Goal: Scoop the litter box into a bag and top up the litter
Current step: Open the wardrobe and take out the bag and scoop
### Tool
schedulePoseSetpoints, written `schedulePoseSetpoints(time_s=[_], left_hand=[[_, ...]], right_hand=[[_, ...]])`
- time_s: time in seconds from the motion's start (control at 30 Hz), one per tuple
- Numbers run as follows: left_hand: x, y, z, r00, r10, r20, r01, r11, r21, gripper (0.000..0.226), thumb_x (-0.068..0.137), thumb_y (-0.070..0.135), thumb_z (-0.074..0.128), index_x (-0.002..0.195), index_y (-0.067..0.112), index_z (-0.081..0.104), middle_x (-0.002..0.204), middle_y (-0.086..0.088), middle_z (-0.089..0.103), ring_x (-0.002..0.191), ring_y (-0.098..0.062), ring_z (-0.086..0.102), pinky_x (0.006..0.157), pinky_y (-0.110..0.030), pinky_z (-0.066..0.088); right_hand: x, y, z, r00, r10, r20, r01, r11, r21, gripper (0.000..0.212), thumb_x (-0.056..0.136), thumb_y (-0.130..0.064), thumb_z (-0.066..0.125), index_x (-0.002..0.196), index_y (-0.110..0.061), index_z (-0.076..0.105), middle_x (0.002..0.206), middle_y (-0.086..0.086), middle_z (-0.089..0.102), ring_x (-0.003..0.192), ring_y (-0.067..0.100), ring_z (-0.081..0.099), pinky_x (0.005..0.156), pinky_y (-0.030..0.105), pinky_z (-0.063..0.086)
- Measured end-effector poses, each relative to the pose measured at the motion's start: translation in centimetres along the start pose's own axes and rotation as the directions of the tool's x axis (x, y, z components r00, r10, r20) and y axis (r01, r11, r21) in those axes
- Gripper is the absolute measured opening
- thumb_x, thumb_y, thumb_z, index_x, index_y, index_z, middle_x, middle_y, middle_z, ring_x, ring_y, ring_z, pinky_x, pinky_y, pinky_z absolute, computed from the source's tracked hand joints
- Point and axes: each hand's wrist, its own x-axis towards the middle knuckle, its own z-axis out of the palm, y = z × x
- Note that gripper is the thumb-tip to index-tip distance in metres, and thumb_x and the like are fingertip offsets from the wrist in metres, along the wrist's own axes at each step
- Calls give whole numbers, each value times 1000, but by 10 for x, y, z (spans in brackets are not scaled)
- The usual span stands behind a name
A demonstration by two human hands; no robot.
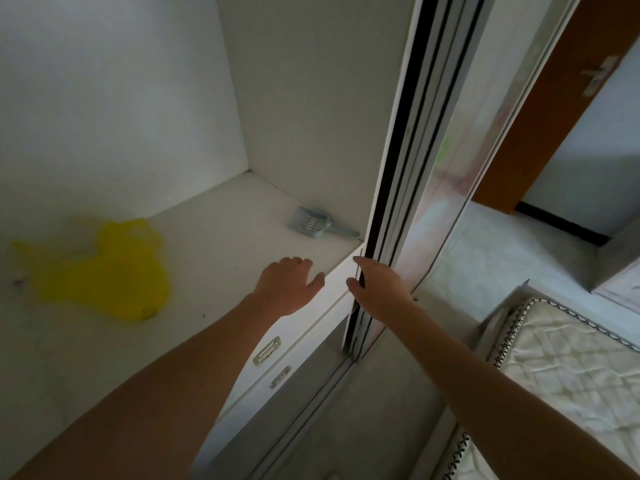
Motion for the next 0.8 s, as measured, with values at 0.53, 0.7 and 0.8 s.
schedulePoseSetpoints(time_s=[0.53,0.7,0.8], left_hand=[[-116,-70,-24,944,-127,-304,165,981,104,61,96,48,21,109,14,69,98,-4,73,83,-22,67,73,-35,55],[-124,-89,-27,897,-241,-370,309,941,137,51,95,45,31,95,14,72,82,-4,71,70,-25,65,63,-35,52],[-120,-94,-24,862,-315,-397,397,907,142,50,94,45,32,92,14,71,80,-4,70,69,-25,64,63,-35,51]], right_hand=[[-33,-119,21,944,-323,65,329,907,-263,47,102,-43,42,143,-20,46,137,1,57,124,22,53,104,37,41],[-11,-144,26,872,-484,73,485,833,-265,48,102,-46,41,143,-21,47,139,-1,57,124,19,55,105,35,42],[6,-145,26,832,-546,99,551,793,-258,49,102,-46,41,143,-21,47,139,-1,58,124,18,55,105,34,42]])
